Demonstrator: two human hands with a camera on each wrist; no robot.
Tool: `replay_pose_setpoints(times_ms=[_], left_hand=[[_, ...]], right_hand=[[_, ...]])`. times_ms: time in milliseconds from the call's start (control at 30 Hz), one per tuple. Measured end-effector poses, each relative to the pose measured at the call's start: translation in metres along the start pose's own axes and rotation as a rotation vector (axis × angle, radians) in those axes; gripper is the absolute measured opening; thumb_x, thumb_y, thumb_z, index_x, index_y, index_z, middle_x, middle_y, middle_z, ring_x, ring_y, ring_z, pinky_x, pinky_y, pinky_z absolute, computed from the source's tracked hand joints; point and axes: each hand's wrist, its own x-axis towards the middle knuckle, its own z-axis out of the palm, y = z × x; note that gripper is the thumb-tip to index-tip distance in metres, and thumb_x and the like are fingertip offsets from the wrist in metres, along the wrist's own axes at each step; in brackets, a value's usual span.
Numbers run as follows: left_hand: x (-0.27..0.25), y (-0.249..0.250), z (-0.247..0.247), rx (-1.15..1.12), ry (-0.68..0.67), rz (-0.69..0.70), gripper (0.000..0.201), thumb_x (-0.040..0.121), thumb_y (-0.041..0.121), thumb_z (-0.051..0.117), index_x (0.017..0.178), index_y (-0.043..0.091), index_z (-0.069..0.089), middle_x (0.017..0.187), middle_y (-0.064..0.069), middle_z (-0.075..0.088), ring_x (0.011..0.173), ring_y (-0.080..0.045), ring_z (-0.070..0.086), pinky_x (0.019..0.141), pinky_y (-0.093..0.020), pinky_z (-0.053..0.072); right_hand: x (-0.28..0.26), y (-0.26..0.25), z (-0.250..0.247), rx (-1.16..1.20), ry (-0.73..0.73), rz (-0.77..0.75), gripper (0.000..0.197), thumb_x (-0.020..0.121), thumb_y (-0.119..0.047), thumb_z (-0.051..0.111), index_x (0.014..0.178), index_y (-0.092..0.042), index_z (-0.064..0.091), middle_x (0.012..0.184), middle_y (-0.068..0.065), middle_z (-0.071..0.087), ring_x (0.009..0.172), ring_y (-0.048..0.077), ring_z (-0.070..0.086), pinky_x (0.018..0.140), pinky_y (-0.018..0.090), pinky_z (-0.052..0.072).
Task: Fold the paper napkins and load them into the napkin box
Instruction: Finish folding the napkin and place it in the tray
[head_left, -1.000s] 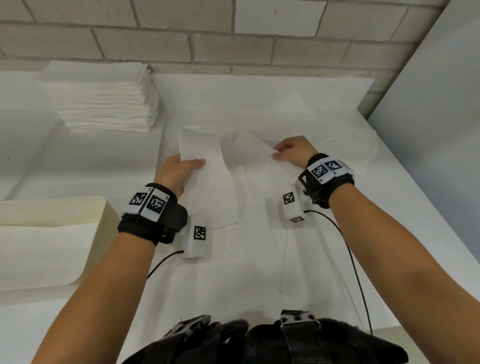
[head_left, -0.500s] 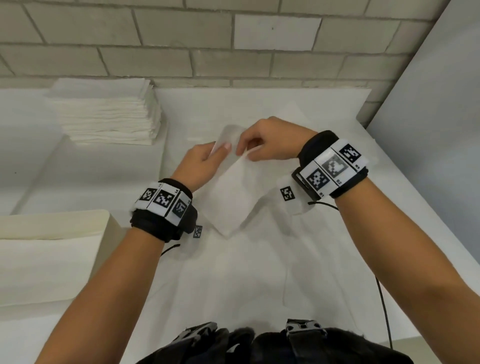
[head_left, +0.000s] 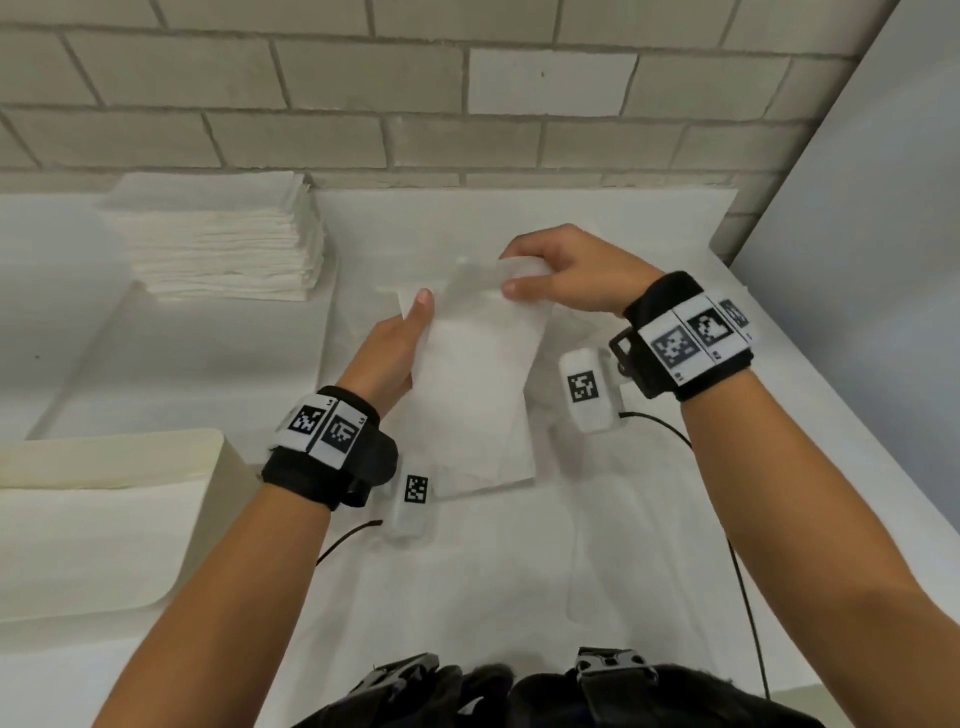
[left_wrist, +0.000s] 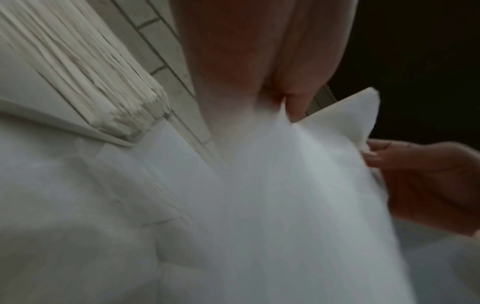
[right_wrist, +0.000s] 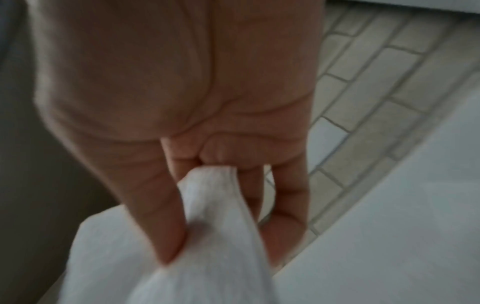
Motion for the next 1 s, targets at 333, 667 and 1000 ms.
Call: replay_pose_setpoints(times_ms=[333, 667, 1000], left_hand=[[-0.005, 0.005, 0.002, -0.142, -0.088, 0.038, 0.06, 0.09, 0.064, 0.024, 0.112, 0.022, 0.062, 0.117, -0.007, 0.067, 0.11, -0.019, 0.063, 0.099, -0.036, 0.047], [-0.01, -0.001, 0.007, -0.088, -0.087, 0.067, 0.028, 0.092, 0.007, 0.054, 0.12, 0.006, 0.055, 0.108, -0.007, 0.067, 0.095, -0.022, 0.066, 0.086, -0.036, 0.054], [-0.007, -0.018, -0.01, -0.234, 0.172, -0.024, 0.013, 0.093, 0.005, 0.052, 0.099, 0.013, 0.06, 0.1, -0.004, 0.067, 0.09, -0.018, 0.065, 0.079, -0.03, 0.053]], right_hand=[[0.025, -0.016, 0.018, -0.304, -0.087, 0.017, 0.008, 0.089, -0.018, 0.059, 0.097, -0.016, 0.059, 0.086, -0.002, 0.057, 0.077, 0.013, 0.053, 0.062, 0.019, 0.042], [0.017, -0.002, 0.022, -0.074, 0.043, 0.038, 0.029, 0.088, -0.02, 0.062, 0.115, -0.014, 0.056, 0.091, -0.002, 0.054, 0.077, 0.011, 0.054, 0.065, 0.023, 0.05], [-0.075, 0.118, 0.017, -0.418, -0.296, 0.661, 0.073, 0.074, -0.036, 0.077, 0.135, -0.023, 0.041, 0.13, 0.002, 0.043, 0.12, 0.022, 0.046, 0.097, 0.03, 0.037]])
